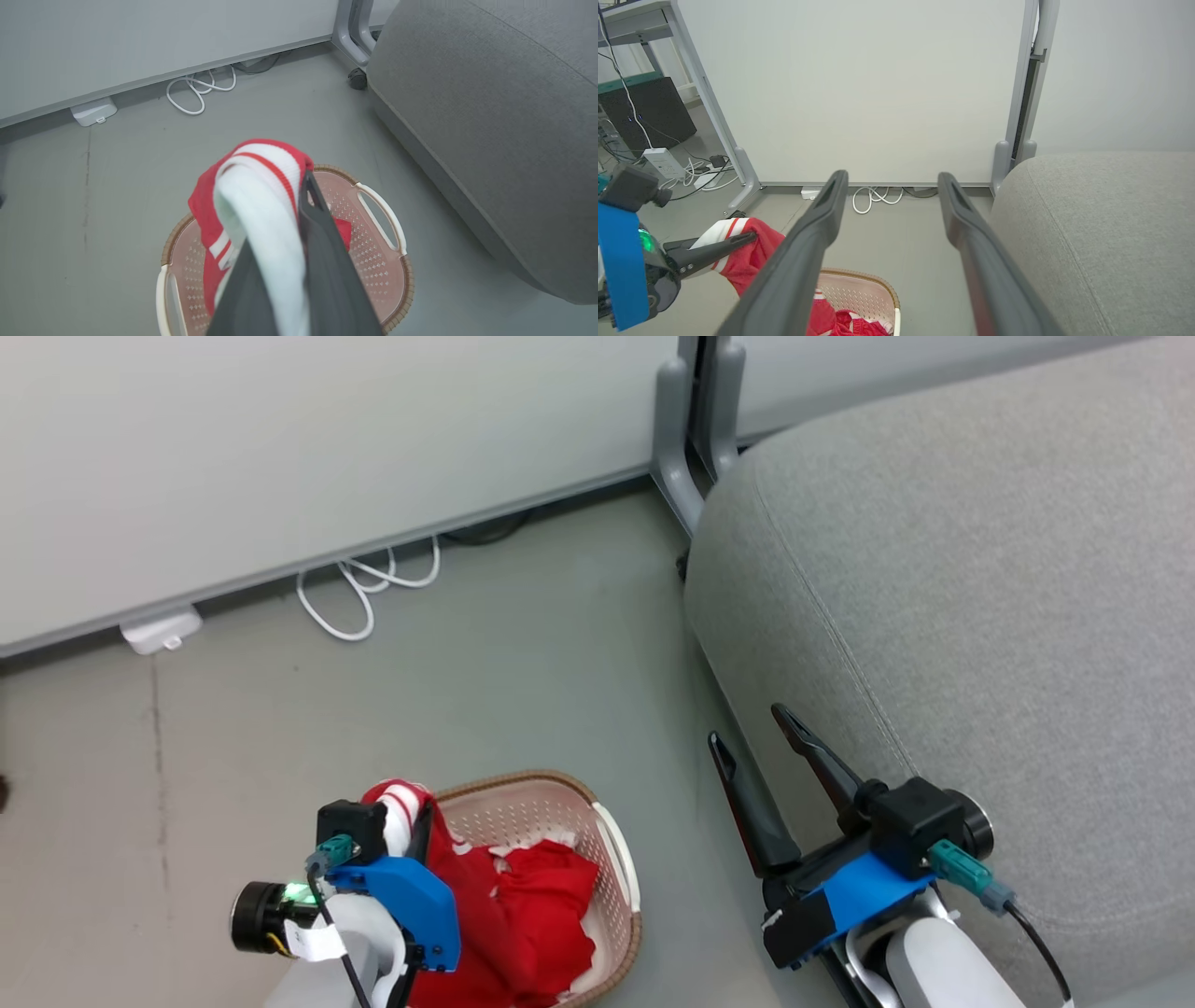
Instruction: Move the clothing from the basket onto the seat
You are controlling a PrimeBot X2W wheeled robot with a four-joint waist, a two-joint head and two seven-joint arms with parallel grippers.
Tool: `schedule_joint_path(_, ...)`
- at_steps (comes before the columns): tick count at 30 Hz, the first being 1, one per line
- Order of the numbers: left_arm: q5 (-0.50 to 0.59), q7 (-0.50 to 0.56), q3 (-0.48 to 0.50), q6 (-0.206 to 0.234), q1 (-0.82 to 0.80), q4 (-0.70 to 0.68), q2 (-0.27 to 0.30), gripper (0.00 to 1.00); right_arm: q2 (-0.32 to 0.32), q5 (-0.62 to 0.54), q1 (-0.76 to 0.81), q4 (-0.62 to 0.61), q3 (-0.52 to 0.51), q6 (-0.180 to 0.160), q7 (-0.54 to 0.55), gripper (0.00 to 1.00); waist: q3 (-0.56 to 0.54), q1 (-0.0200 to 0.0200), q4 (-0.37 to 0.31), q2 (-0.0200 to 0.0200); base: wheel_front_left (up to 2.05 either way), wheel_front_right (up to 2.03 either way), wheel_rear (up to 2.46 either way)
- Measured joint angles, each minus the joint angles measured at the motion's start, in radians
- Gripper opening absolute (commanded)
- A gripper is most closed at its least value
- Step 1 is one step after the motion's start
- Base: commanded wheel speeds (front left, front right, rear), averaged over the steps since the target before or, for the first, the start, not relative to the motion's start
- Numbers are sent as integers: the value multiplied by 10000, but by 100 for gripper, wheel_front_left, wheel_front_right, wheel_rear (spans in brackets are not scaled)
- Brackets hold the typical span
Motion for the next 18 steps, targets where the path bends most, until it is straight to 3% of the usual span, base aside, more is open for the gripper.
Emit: schedule_joint_path(18, -1657, 334, -2882, -90, -341, -2790, -33, 0, 0, -6, 938, -244, -290, 0, 391, 100, -1351, 1, 790, 1, 0, 0, 0)
